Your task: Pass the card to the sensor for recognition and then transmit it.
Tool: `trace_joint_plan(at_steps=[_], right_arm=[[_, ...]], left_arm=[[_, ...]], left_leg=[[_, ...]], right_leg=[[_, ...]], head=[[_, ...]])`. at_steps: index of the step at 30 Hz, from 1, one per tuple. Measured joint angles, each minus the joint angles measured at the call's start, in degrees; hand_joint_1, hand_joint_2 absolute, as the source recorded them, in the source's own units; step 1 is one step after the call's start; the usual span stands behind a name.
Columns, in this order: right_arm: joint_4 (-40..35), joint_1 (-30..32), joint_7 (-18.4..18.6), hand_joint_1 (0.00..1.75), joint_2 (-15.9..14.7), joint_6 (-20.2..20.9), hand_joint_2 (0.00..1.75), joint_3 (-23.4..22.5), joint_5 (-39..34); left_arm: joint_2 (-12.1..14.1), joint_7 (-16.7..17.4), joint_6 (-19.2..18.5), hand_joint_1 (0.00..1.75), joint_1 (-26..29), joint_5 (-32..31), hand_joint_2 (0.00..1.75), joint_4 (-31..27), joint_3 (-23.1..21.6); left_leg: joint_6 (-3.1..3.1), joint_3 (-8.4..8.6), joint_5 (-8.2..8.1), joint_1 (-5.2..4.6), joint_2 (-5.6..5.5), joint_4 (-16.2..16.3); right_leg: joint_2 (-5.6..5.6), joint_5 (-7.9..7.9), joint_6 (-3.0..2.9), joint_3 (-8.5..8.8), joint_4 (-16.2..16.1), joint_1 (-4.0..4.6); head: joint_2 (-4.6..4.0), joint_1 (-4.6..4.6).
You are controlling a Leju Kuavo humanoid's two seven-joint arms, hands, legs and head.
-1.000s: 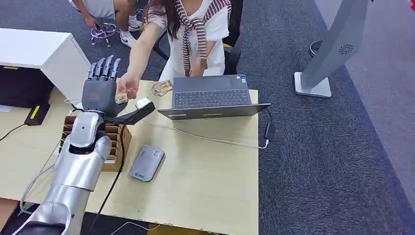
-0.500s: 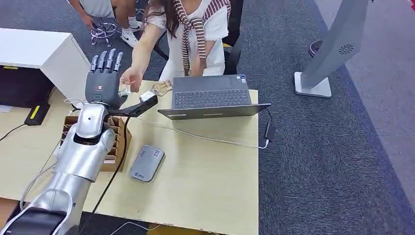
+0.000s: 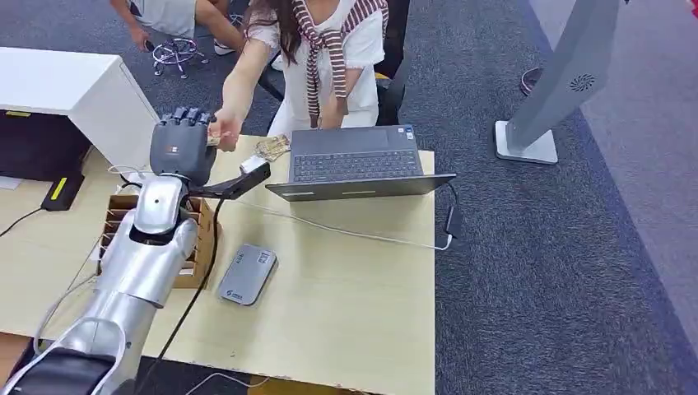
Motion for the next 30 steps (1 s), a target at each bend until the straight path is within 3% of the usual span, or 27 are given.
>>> trace_joint_plan(at_steps=[14, 17, 20, 24, 30], right_arm=[[0.17, -0.04, 0.02, 0.00, 0.00, 0.68, 1.75, 0.70, 0.28], [0.20, -0.04, 0.00, 0.00, 0.00, 0.55, 1.75, 0.72, -0.15], [0.20, -0.03, 0.02, 0.00, 0.18, -0.62, 1.75, 0.72, -1.27], [0.22, 0.12, 0.00, 0.00, 1.14, -2.88, 1.75, 0.52, -2.90], [0.33, 0.25, -0.33, 0.00, 1.53, -3.89, 1.75, -0.24, -3.94]], left_arm=[[-2.23, 0.00, -0.07, 1.75, 0.02, 0.13, 1.75, 1.25, -0.39], [-2.86, -1.88, 1.46, 1.75, 0.97, 1.22, 1.75, 0.68, -0.39], [-3.26, -2.95, 1.97, 1.75, 4.69, 3.00, 1.75, -3.31, -0.55], [-3.19, -5.31, 3.28, 1.75, 13.95, 6.42, 1.75, -13.86, -1.68], [-2.12, -5.94, 5.40, 1.75, 26.22, 7.80, 1.75, -26.66, -2.51]], left_leg=[[0.00, 0.00, 0.00, 0.00, 0.00, 0.00], [0.00, 0.00, 0.00, 0.00, 0.00, 0.00], [0.01, -0.01, -0.01, -0.01, 0.04, 0.00], [0.03, -0.01, -0.11, -0.01, 0.16, -0.01], [0.01, -0.01, -0.18, 0.00, 0.23, -0.01]], right_leg=[[0.00, 0.00, 0.00, 0.00, 0.00, 0.00], [0.00, 0.00, 0.00, 0.01, 0.00, -0.01], [0.02, -0.01, 0.00, 0.01, 0.00, -0.02], [0.13, -0.05, 0.02, -0.01, 0.00, -0.01], [0.18, -0.09, -0.02, -0.05, -0.01, 0.00]], head=[[0.02, 0.00], [0.02, 0.00], [0.02, 0.02], [0.02, -0.04], [0.02, 0.02]])
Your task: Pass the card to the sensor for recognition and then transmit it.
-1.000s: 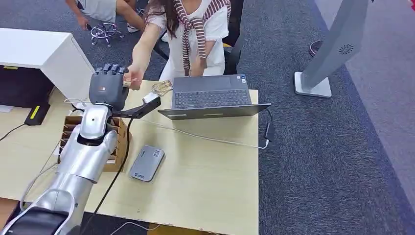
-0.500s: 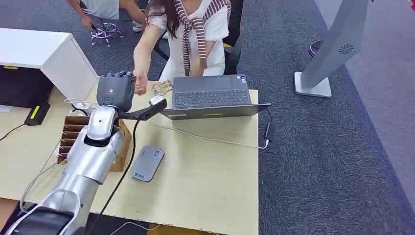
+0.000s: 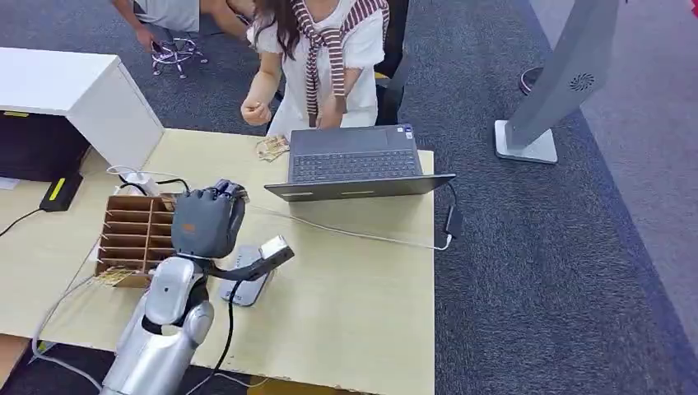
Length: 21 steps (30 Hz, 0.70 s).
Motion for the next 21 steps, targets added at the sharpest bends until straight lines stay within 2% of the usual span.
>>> trace_joint_plan(at_steps=[6, 12, 19, 21], right_arm=[[0.07, 0.01, -0.04, 0.00, 0.05, -0.26, 1.75, -0.11, 0.11], [0.09, 0.01, -0.48, 0.00, 0.05, -0.44, 1.75, -0.11, 0.09], [0.09, 0.00, -0.55, 0.00, 0.05, -0.46, 1.75, -0.11, 0.11], [0.11, 0.00, -0.72, 0.00, 0.05, 0.68, 1.75, -0.11, 0.09]], left_arm=[[0.70, -0.22, -0.09, 1.75, 3.34, 0.79, 1.75, -3.70, -0.13], [0.83, -0.35, -2.32, 1.75, 3.60, 0.83, 1.75, -3.31, -0.13], [0.83, -0.35, -2.69, 1.75, 3.56, 0.72, 1.75, -2.65, -0.13], [0.81, 0.53, -6.19, 1.75, 3.25, -0.26, 1.75, -2.21, -0.15]], left_leg=[[-0.01, 0.02, 0.02, 0.00, -0.02, 0.00], [-0.01, 0.02, 0.05, 0.00, -0.02, 0.01], [0.00, 0.01, 0.03, 0.00, -0.02, 0.01], [0.00, 0.01, 0.03, 0.00, -0.02, 0.01]], right_leg=[[-0.03, 0.02, 0.01, 0.04, 0.00, 0.00], [-0.03, 0.03, 0.01, 0.04, 0.00, 0.00], [-0.03, 0.02, 0.01, 0.02, 0.00, 0.00], [-0.03, 0.02, 0.01, 0.02, 0.00, 0.00]], head=[[0.00, 0.02], [0.00, 0.02], [0.00, 0.00], [0.00, 0.02]])
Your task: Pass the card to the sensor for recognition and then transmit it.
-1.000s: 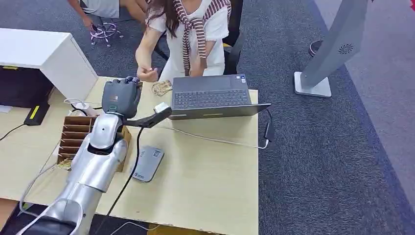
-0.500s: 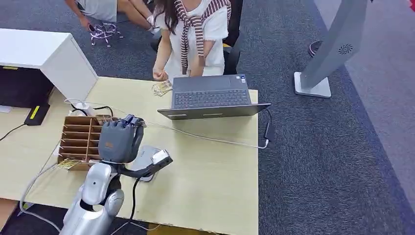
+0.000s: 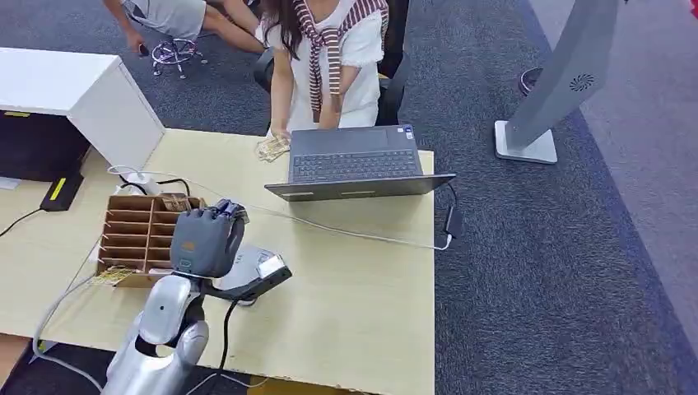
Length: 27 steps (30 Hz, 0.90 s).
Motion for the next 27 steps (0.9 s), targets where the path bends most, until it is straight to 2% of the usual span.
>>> trace_joint_plan(at_steps=[6, 12, 27], right_arm=[[0.09, -0.02, 0.44, 0.00, -0.26, 1.11, 1.75, -0.02, -0.24], [0.15, 0.00, 0.96, 0.00, -0.37, 1.16, 1.75, -0.02, -0.24], [0.28, -0.01, 0.90, 0.00, -0.48, 1.66, 1.75, -0.02, -0.22]], left_arm=[[-0.04, 3.32, -9.00, 1.75, -1.72, -1.88, 1.75, 5.60, -1.14], [-0.04, 3.87, -10.92, 1.75, -2.85, -1.68, 1.75, 10.69, -2.93], [0.20, 3.98, -14.24, 1.75, -4.89, -0.04, 1.75, 15.23, -4.46]], left_leg=[[0.00, 0.02, 0.01, 0.00, 0.01, 0.00], [0.00, 0.01, 0.01, 0.00, 0.01, 0.00], [0.01, 0.04, 0.00, 0.00, -0.02, 0.00]], right_leg=[[0.01, 0.01, 0.00, 0.00, 0.00, 0.00], [0.01, 0.01, 0.00, 0.00, 0.00, 0.00], [-0.05, 0.01, 0.00, 0.06, 0.00, 0.00]], head=[[0.00, -0.02], [0.00, -0.02], [0.00, -0.02]])
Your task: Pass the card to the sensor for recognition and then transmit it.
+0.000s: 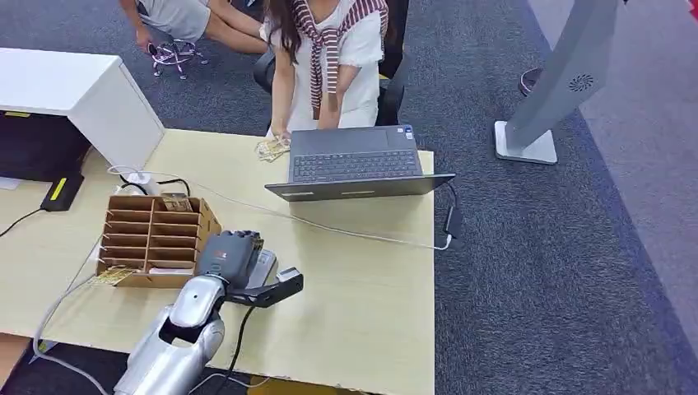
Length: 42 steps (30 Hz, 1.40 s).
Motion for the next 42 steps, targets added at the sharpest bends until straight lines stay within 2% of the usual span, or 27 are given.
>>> trace_joint_plan(at_steps=[21, 26, 30, 34, 42], right_arm=[[0.05, -0.01, -0.02, 0.00, -0.07, 0.07, 1.75, 0.02, -0.46], [0.05, 0.02, -0.57, 0.00, -0.07, -0.11, 1.75, 0.02, -1.01], [0.09, 0.02, -0.98, 0.00, -0.07, -0.99, 1.75, 0.26, -0.61], [0.09, -0.05, -0.30, 0.00, 0.18, -2.49, 1.75, 1.09, 0.85], [0.09, -0.07, -0.17, 0.00, 0.20, -2.58, 1.75, 1.29, 1.07]], left_arm=[[1.22, -0.20, -2.80, 1.75, -2.36, 4.57, 1.75, 3.15, -2.88], [1.05, 0.74, 3.35, 1.75, -2.07, 3.78, 1.75, 2.39, -3.02], [0.66, 0.70, 11.81, 1.75, -2.75, 1.79, 1.75, -3.14, -2.93], [1.03, -1.05, 18.24, 1.75, -6.84, 0.94, 1.75, -7.43, -0.92], [1.18, -1.58, 18.82, 1.75, -7.80, 0.96, 1.75, -7.63, -0.39]], left_leg=[[0.00, 0.47, 0.00, -0.01, -0.13, -0.01], [-0.02, 0.47, 0.02, 0.00, -0.13, -0.01], [-0.03, 0.40, 0.03, 0.00, -0.15, 0.00], [-0.03, 0.37, 0.02, 0.01, -0.20, 0.00], [-0.03, 0.37, 0.02, 0.01, -0.19, 0.00]], right_leg=[[-0.12, -0.02, 0.00, 0.53, 0.00, 0.00], [-0.10, -0.01, 0.00, 0.50, 0.00, 0.01], [-0.11, 0.00, 0.00, 0.47, 0.00, 0.01], [-0.12, -0.01, -0.01, 0.45, 0.00, 0.01], [-0.12, -0.01, -0.01, 0.45, 0.00, 0.01]], head=[[0.00, 0.00], [0.00, 0.00], [0.00, 0.00], [0.00, 0.00], [0.00, 0.02]])
